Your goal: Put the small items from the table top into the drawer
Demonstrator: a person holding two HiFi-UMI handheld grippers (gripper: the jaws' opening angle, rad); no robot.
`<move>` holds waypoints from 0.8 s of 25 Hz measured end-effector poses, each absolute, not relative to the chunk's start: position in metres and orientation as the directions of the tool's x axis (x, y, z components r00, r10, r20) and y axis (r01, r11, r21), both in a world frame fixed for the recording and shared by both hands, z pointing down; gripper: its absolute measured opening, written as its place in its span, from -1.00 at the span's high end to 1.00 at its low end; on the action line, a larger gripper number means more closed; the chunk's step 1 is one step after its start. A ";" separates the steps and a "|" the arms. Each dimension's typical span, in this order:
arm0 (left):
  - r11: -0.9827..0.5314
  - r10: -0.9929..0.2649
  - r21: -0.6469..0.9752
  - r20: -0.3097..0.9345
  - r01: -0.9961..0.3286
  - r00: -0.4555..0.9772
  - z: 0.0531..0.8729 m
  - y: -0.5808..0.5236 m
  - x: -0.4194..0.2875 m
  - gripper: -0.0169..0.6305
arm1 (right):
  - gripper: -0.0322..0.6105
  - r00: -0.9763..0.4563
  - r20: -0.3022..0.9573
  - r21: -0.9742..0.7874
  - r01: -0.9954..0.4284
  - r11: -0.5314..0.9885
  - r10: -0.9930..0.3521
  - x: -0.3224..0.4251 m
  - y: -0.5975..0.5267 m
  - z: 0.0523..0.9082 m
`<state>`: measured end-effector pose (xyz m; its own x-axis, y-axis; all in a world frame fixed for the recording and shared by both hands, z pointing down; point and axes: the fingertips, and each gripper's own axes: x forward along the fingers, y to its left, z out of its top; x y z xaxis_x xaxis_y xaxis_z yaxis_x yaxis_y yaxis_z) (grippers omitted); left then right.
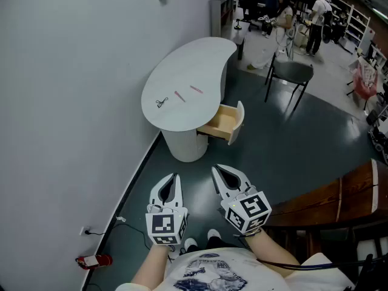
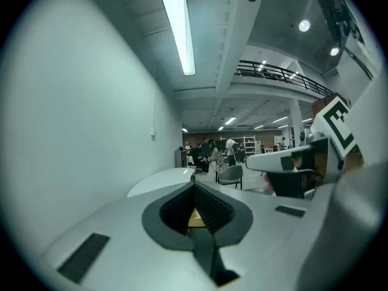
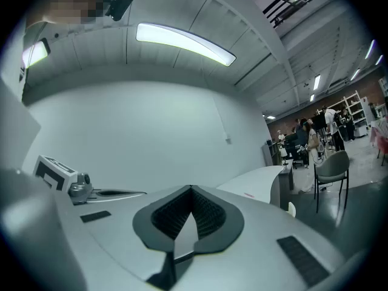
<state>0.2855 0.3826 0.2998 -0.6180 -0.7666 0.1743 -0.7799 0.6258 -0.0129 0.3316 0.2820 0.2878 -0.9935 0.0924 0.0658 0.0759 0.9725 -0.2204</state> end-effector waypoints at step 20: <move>0.659 -0.735 -0.016 0.200 -0.752 -0.648 0.316 0.351 0.276 0.89 | 0.84 -0.987 0.105 -0.237 0.091 0.967 0.118 0.324 0.245 0.311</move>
<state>0.2758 0.3509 0.3156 -0.6478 -0.7352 0.1998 -0.7524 0.6585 -0.0164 0.3237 0.2447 0.3110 -0.9874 0.1185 0.1053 0.0908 0.9673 -0.2367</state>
